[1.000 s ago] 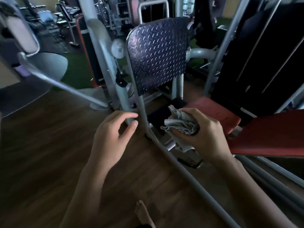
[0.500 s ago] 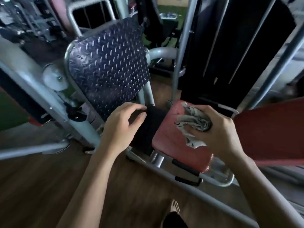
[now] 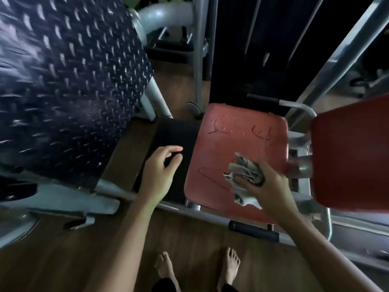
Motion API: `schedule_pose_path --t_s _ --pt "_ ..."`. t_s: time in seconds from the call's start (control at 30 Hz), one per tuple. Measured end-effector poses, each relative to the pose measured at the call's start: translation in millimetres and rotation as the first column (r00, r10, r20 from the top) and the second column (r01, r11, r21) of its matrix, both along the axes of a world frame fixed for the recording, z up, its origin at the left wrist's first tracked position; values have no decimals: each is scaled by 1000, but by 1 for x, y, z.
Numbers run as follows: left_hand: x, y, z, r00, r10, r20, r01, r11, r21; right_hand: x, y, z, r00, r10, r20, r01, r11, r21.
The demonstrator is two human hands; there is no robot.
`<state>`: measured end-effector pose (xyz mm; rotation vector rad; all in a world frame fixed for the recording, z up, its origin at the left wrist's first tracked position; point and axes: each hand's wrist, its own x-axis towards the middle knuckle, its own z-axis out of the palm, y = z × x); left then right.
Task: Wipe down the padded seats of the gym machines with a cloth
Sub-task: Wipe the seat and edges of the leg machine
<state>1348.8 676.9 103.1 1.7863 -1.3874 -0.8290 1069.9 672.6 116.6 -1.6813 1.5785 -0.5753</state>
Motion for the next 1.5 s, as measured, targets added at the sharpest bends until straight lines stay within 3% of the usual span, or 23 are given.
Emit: schedule_pose_path --t_s 0.23,0.37,0.5,0.7,0.83,0.93,1.03,1.13,1.23,1.3,1.43,1.5 --pt "15 -56 -167 983 -169 -72 182 955 235 53 -31 -151 982 27 -186 -18 999 49" --pt "26 -86 -215 965 -246 -90 260 941 215 84 -38 -209 941 144 -306 -188 975 -119" --pt "31 -101 -245 934 -335 -123 354 913 201 111 -29 -252 903 27 -430 -133 967 -219" --pt "32 -99 -260 919 -386 -78 394 901 184 134 -33 -268 856 -249 -452 22 892 -451" --pt "25 -99 -255 919 -384 92 365 914 177 134 -1 -269 876 -85 -474 -188 846 -499" --pt "19 -94 -254 907 -398 139 359 902 237 121 -8 -269 832 -41 -553 -294 813 -502" --pt "16 -90 -256 913 -391 115 344 891 298 116 -45 -269 797 -168 -580 -134 887 -442" --pt "11 -86 -256 930 -359 80 320 897 306 126 -44 -272 803 -261 -536 -14 890 -455" --pt "9 -83 -259 939 -337 61 305 903 302 116 -19 -271 850 -58 -523 -256 823 -507" --pt "10 -83 -260 938 -338 75 301 903 307 104 -28 -271 815 27 -578 -376 784 -494" --pt "11 -86 -260 926 -361 107 308 890 335 117 -57 -273 813 -163 -559 -134 882 -452" --pt "10 -88 -257 926 -355 128 293 890 348 117 -47 -273 829 -167 -534 -119 880 -460"
